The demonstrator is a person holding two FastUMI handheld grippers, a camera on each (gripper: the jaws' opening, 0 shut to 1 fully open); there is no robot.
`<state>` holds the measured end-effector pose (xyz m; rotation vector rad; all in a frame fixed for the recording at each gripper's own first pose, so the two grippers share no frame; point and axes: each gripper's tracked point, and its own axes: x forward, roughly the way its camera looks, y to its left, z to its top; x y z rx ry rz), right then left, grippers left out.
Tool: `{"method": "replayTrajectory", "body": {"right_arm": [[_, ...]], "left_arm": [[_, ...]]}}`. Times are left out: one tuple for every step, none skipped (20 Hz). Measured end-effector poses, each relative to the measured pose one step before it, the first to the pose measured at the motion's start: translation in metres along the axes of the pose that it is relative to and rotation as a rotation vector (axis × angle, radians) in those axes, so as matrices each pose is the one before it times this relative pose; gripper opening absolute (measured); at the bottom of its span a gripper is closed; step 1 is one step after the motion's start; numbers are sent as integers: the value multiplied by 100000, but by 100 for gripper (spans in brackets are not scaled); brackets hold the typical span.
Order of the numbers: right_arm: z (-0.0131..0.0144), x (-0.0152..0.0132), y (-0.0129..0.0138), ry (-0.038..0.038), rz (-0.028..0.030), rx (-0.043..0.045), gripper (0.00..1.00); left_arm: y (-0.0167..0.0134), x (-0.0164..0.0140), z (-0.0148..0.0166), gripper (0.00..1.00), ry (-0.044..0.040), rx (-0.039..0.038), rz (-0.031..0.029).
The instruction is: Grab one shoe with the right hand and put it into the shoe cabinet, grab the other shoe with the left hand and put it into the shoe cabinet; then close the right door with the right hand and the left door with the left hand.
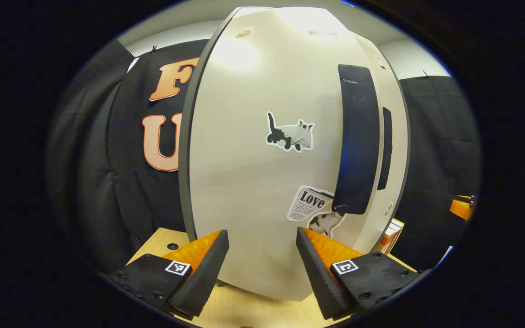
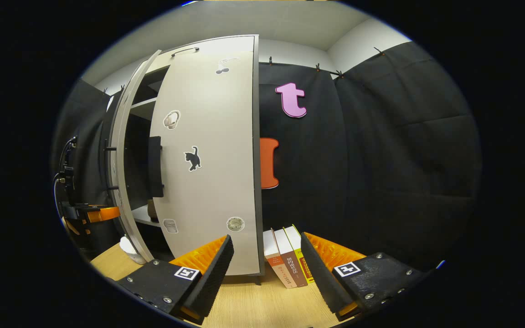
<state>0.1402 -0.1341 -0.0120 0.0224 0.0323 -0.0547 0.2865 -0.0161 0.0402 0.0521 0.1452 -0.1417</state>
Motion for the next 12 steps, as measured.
{"method": "replayTrajectory", "body": {"right_arm": [[-54,193,-367,83,-393,-155,92],[-152,236,-213,221,-182,-174,92],[-151,218,-164,413,-35,-87,92],[-191,310,-95,455,81,6,92],[-181,356,-83,527,176,93,92],[-132,306,4,458,255,186,92],[-73,299,5,387,392,260,92],[-110,263,46,322,355,245,92],[-8,347,111,347,475,168,92],[36,303,130,168,418,57,92],[93,358,152,-20,443,37,92],[74,256,190,-17,375,80,92]], "left_arm": [[-64,304,-190,97,986,-169,932],[375,276,254,97,-1428,-60,575],[240,350,-80,97,337,-197,595],[317,363,-69,97,107,-623,455],[25,331,29,99,-20,-707,44],[-79,316,-119,97,49,-179,240],[-65,399,98,97,-202,547,314],[-337,353,-19,97,-215,977,330],[-319,397,-33,97,-78,1018,303],[-390,474,-29,97,32,681,216],[-287,412,-19,97,-8,194,148],[-88,280,-146,97,70,-76,101]]}}
